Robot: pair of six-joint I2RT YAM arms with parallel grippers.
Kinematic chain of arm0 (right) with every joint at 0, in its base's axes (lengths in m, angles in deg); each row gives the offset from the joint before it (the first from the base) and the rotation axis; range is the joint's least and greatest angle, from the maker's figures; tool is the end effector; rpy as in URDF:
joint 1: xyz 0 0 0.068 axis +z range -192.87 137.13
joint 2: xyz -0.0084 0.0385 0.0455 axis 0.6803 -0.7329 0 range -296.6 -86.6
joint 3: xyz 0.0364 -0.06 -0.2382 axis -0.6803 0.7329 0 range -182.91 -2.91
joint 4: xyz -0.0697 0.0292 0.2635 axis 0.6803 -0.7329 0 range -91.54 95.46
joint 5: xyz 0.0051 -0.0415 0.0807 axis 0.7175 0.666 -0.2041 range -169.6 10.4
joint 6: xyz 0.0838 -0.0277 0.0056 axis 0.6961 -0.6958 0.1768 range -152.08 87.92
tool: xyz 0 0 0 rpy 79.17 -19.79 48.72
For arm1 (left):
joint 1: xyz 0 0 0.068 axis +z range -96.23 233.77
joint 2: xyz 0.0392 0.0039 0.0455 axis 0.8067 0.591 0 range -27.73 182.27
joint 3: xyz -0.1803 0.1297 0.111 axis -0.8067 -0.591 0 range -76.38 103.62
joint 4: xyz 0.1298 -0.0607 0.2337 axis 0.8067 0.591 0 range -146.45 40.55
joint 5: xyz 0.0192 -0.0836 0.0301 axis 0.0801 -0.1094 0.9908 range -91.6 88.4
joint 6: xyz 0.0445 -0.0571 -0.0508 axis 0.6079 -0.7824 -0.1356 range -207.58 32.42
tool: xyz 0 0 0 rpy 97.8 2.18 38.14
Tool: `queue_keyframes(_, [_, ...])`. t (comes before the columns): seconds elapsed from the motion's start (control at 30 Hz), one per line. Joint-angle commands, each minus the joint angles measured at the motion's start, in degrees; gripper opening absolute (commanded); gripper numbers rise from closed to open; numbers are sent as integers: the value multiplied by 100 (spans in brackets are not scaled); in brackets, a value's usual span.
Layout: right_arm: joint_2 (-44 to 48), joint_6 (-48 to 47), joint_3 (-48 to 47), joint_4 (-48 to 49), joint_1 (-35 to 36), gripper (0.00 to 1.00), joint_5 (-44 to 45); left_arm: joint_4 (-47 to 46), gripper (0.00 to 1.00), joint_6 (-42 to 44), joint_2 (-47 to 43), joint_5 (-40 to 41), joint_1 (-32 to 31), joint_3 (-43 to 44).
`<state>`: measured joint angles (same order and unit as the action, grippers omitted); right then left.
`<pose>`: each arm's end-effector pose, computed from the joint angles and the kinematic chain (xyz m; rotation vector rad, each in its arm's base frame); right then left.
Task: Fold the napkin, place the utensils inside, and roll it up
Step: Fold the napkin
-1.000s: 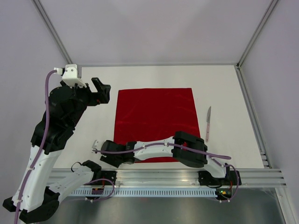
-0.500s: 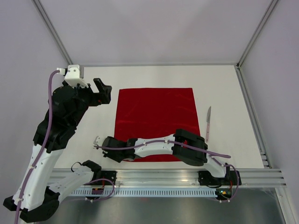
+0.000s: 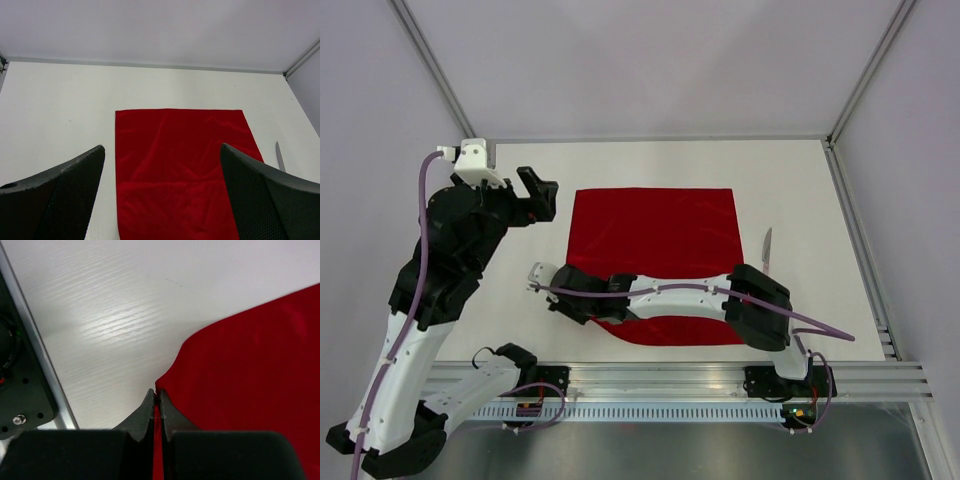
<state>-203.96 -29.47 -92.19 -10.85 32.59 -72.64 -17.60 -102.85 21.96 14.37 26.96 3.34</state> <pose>0.1333 0.4763 0.1503 -1.3755 1.9677 0.5222 0.1947 -0.0741 0.4538 -0.0327 1.7277 -0.3032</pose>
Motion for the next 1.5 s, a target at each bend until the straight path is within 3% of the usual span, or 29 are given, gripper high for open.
queue_keyframes(0.0, [459, -156, 164, -117, -250, 0, 306, -176, 99, 138, -65, -137, -9, -18])
queue_keyframes(0.6, [1628, -692, 1412, 164, -2166, 1, 508, -466, 99, -204, -232, -445, -9, -369])
queue_keyframes(1.47, [1910, -1026, 1861, 463, -3626, 0, 912, -1046, 99, -398, -232, -665, -9, -897])
